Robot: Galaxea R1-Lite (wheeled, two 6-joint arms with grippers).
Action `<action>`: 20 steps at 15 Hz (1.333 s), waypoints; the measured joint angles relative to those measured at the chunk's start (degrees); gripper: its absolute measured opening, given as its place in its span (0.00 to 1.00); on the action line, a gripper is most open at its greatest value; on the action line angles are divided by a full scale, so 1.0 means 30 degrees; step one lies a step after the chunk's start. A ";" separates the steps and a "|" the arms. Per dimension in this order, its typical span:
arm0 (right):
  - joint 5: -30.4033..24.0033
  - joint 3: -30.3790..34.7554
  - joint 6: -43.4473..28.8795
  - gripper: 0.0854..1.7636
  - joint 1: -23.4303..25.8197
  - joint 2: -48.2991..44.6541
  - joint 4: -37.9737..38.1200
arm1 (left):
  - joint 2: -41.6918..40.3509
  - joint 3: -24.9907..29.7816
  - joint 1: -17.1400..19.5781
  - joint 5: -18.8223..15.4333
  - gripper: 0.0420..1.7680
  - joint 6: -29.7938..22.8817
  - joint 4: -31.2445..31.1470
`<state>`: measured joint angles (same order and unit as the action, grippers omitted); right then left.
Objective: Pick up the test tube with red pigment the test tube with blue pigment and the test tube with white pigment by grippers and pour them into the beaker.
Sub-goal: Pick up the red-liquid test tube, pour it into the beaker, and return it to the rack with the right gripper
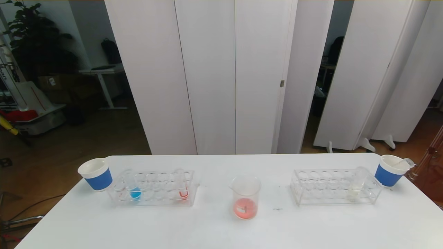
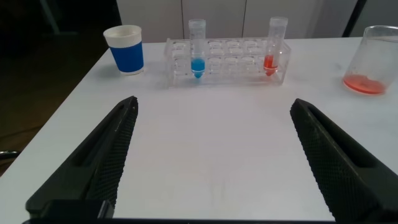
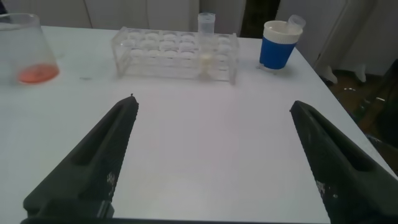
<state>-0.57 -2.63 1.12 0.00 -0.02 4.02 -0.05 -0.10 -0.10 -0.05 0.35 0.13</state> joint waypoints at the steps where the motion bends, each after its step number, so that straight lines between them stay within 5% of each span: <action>1: 0.0020 0.0366 -0.0045 0.99 0.0000 0.0000 -0.1150 | -0.0008 0.0000 0.0000 0.0000 0.99 0.0000 0.0000; 20: 0.0118 0.0878 -0.0374 0.99 0.0000 0.0000 -0.1373 | 0.0000 0.0000 0.0000 0.0008 0.99 0.0000 0.0000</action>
<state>-0.22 0.00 0.00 0.00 -0.02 -0.10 -0.05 -0.10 -0.10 -0.02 0.35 0.13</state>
